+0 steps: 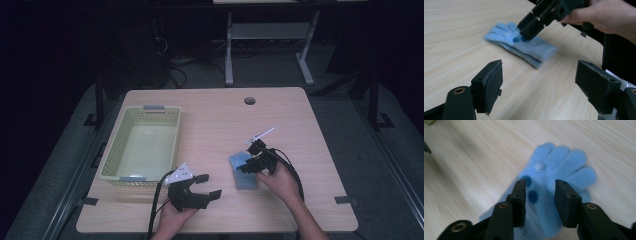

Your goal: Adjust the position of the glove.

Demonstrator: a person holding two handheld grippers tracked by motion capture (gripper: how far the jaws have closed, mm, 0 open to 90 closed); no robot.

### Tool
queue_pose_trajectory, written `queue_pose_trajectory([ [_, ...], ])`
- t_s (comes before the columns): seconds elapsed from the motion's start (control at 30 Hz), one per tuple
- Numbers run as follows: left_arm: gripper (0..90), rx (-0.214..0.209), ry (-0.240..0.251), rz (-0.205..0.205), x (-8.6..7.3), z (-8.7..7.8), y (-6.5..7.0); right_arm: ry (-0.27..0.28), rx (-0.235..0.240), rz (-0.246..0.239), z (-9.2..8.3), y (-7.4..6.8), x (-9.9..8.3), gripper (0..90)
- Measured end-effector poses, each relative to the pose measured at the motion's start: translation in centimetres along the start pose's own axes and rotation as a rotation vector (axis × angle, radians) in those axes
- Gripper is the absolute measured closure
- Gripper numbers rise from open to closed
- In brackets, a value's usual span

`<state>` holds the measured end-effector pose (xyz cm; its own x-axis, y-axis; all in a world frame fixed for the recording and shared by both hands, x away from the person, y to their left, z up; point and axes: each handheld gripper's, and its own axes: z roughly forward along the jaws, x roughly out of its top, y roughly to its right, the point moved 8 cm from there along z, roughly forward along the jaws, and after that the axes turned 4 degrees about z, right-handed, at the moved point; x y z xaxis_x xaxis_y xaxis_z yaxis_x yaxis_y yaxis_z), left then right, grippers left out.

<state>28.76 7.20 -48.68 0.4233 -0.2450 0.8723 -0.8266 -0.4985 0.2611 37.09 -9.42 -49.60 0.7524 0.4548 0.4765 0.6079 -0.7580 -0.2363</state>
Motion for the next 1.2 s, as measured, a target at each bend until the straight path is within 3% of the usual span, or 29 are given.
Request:
queue_pose_trajectory([
  [0.1, 22.1, 0.002, -0.018, -0.02, -0.2, 0.4, 0.4, 0.026, 0.003, 0.018, -0.5, 0.2, -0.1, 54.2],
  [0.2, 23.3, 0.016, -0.043, -0.064, -0.2, 0.9, 0.4, 0.065, 0.009, 0.065, -1.2, 0.7, -0.8, 49.8],
  [0.27, 23.7, 0.024, -0.053, -0.073, 0.0, 1.1, 0.3, 0.077, 0.019, 0.092, -1.5, 1.0, -1.2, 48.1],
  [0.47, 24.2, 0.018, -0.042, -0.134, 1.1, 1.8, -0.2, 0.114, 0.058, 0.155, -2.2, 1.7, -2.3, 46.4],
  [0.6, 24.1, 0.02, -0.057, -0.138, 1.2, 2.9, -0.3, 0.123, 0.075, 0.178, -2.5, 1.7, -2.8, 47.1],
  [0.67, 24.2, 0.017, -0.06, -0.158, 1.3, 3.6, -0.3, 0.126, 0.081, 0.195, -2.6, 1.7, -3.2, 47.1],
  [0.83, 25.6, -0.013, -0.122, -0.262, 1.2, 5.6, -0.5, 0.144, 0.139, 0.246, -2.3, 1.5, -4.0, 48.4],
  [1.0, 29.3, -0.034, -0.125, -0.393, 1.4, 6.8, -1.0, 0.18, 0.191, 0.312, -2.3, 1.5, -4.5, 47.1],
  [1.1, 31.6, -0.029, -0.138, -0.441, 1.2, 7.4, -1.2, 0.192, 0.216, 0.34, -2.4, 1.6, -4.8, 47.3],
  [1.2, 33.1, -0.023, -0.16, -0.448, 1.2, 7.9, -1.3, 0.197, 0.235, 0.36, -2.1, 1.7, -5.0, 47.8],
])
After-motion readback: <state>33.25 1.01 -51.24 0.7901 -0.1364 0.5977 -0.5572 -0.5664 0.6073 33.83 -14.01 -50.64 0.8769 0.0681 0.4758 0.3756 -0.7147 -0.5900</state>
